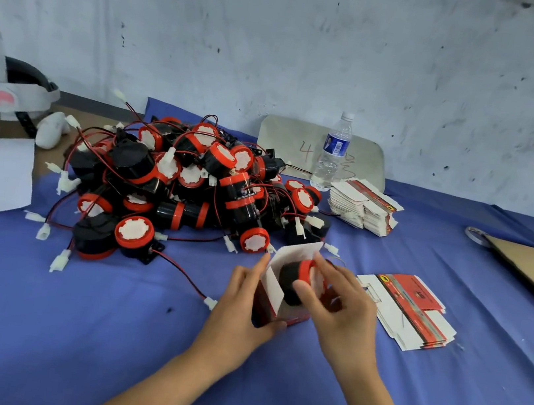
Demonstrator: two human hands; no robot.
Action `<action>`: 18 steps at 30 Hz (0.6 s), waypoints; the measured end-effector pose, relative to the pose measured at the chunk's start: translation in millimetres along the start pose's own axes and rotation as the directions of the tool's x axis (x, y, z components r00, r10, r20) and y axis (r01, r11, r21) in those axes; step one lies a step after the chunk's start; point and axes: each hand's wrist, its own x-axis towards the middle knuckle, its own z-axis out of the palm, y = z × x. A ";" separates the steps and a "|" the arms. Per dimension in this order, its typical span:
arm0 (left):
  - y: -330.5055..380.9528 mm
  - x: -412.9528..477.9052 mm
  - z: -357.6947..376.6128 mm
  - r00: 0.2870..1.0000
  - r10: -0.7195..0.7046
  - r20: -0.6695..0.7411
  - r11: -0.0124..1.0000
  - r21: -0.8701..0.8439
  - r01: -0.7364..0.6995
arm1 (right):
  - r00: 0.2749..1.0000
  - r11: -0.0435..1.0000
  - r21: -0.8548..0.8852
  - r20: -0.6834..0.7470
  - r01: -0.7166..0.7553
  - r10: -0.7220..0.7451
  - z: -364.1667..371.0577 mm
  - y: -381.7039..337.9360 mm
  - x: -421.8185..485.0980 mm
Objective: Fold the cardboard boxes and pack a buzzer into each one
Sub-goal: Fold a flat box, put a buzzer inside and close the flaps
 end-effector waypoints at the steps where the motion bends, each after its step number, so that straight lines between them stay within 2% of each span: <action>1: 0.9 -0.3 0.3 1.000 0.004 0.005 1.000 0.000 -0.004 | 0.997 0.993 -0.109 0.067 0.040 -0.033 1.4 2.6 0.1; 3: 2.2 -1.3 0.9 1.000 0.014 0.017 1.000 -0.003 -0.014 | 0.983 0.972 -0.226 0.181 0.067 -0.026 5.0 6.4 -0.5; 7: 1.9 -1.1 1.5 1.000 0.003 0.006 1.000 -0.003 -0.003 | 0.965 0.965 -0.224 0.250 0.137 -0.079 6.9 12.1 0.3; 10: 0.5 -1.1 2.2 1.000 -0.009 -0.002 1.000 -0.001 0.009 | 0.948 0.948 -0.281 0.313 0.149 -0.056 5.9 14.1 0.8; 12: -0.5 -2.7 2.1 0.999 0.042 0.011 0.999 0.010 -0.042 | 0.941 0.939 -0.309 0.335 0.153 -0.043 4.7 13.1 0.6; 15: 2.4 -4.9 1.1 0.983 0.178 0.050 0.975 0.126 -0.183 | 0.939 0.955 -0.263 0.342 0.134 -0.037 4.0 8.7 -0.6; 18: 5.0 -5.8 -0.8 0.983 0.180 0.038 0.954 0.237 -0.184 | 0.955 0.963 -0.266 0.295 0.044 0.038 4.3 10.7 0.2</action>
